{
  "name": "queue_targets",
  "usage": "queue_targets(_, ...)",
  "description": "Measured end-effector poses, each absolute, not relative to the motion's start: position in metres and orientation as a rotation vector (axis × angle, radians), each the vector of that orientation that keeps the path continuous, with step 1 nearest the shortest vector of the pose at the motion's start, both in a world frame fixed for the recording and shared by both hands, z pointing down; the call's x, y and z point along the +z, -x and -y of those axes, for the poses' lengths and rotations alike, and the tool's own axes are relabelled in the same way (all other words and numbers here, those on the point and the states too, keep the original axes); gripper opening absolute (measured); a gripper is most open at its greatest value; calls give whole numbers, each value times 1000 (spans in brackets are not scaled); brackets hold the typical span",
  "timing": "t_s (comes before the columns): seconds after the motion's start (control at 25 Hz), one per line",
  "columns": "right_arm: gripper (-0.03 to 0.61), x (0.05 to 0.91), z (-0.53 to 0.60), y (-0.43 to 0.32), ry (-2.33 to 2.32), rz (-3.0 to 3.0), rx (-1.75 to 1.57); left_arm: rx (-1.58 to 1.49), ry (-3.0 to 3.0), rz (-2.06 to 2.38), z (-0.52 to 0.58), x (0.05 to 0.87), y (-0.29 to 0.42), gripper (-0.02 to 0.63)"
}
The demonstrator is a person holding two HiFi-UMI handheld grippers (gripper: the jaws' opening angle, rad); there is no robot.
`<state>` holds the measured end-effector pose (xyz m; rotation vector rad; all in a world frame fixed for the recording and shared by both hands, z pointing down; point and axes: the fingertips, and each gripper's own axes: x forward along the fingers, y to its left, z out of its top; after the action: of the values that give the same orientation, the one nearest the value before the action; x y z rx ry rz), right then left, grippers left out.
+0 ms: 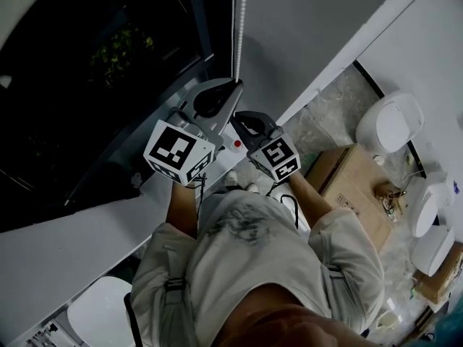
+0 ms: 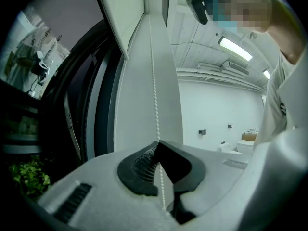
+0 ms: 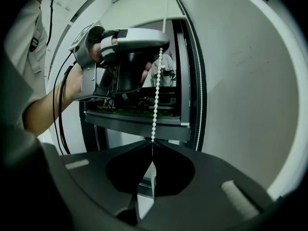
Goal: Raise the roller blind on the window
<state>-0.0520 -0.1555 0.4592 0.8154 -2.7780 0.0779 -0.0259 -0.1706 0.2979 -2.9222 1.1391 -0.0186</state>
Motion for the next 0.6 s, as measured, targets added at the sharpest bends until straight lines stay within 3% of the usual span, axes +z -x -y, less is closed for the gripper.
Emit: queue_targets(0.6, 11, 500, 155, 52, -785, 2706, 161, -74, 2982, -1174, 171, 336, 27, 11)
